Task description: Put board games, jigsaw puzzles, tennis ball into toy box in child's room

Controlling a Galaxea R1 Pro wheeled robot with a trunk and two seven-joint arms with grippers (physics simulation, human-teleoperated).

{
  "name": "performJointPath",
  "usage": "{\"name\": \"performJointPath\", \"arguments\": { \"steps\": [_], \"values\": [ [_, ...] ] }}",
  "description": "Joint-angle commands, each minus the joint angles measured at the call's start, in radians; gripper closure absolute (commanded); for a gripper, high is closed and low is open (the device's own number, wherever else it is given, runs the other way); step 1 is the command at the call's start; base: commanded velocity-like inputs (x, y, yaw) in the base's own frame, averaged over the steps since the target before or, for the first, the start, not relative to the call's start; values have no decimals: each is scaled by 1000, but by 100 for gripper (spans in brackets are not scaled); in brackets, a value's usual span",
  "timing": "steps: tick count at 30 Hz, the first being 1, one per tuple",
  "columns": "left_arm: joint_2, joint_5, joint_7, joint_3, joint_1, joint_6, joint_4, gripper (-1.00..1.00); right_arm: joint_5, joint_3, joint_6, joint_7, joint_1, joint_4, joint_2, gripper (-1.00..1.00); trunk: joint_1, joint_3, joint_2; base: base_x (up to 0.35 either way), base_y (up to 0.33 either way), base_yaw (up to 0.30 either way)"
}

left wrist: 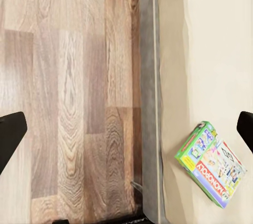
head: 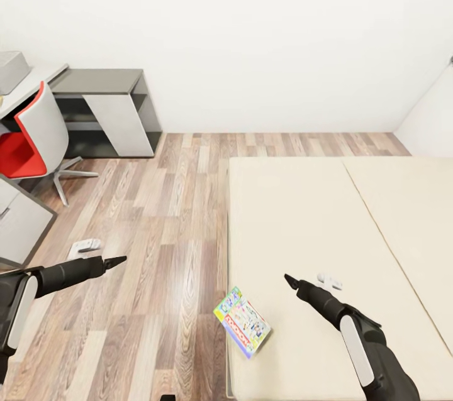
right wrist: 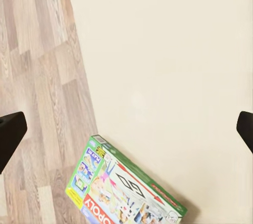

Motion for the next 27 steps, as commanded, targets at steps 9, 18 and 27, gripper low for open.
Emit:
{"name": "performJointPath", "arguments": {
  "steps": [9, 18, 27],
  "values": [
    [-7, 8, 3, 0, -1, 8, 1, -100, -6, -2, 7, -25, -13, 23, 0, -100, 1, 13, -2, 0, 0, 0],
    [-8, 8, 14, 0, -1, 7, 1, -100, -6, -2, 8, -63, -36, 59, 1, -100, 1, 28, -2, 0, 0, 0],
    [-8, 9, 54, -9, -1, 6, 1, -100, -7, -2, 9, -107, -44, 76, 1, -100, 1, 43, -2, 0, 0, 0]
  ]
}}
